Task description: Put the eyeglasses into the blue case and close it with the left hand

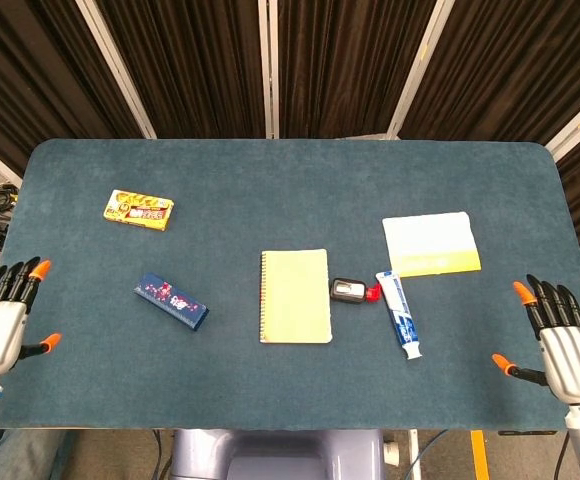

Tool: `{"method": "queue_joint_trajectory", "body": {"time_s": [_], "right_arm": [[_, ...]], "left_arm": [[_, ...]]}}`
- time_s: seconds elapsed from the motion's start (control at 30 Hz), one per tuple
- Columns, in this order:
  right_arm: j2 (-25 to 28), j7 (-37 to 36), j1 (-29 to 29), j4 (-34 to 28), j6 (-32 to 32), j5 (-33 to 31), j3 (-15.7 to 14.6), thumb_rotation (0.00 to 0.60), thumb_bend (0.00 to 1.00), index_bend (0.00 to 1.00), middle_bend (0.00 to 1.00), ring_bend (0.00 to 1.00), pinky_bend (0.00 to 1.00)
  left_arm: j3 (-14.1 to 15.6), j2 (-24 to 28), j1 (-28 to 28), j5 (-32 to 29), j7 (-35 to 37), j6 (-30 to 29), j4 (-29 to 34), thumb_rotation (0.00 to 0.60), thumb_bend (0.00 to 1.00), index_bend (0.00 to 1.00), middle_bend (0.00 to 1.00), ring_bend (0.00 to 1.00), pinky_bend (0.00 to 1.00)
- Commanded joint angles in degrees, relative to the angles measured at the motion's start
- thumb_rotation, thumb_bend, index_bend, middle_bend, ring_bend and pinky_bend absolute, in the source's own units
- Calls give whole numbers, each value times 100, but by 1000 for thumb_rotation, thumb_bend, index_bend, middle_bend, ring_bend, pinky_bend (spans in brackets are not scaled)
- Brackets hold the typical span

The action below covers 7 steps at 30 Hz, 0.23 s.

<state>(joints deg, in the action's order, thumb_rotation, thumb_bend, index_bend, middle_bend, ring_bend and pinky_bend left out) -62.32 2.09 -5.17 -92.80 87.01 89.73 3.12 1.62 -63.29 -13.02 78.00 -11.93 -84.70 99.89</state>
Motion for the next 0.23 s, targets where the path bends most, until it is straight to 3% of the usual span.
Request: {"method": "queue_joint_trajectory", "body": {"time_s": [0.03, 0.23], "right_arm": [[17, 7, 27, -22, 44, 37, -17, 600, 0, 0, 0, 0, 0], [47, 4, 52, -42, 88, 55, -15, 600, 0, 0, 0, 0, 0]], "left_arm": [[1, -1, 47, 114, 110, -34, -105, 600, 0, 0, 0, 0, 0], [-53, -46, 65, 240, 139, 30, -201, 600, 0, 0, 0, 0, 0]]}}
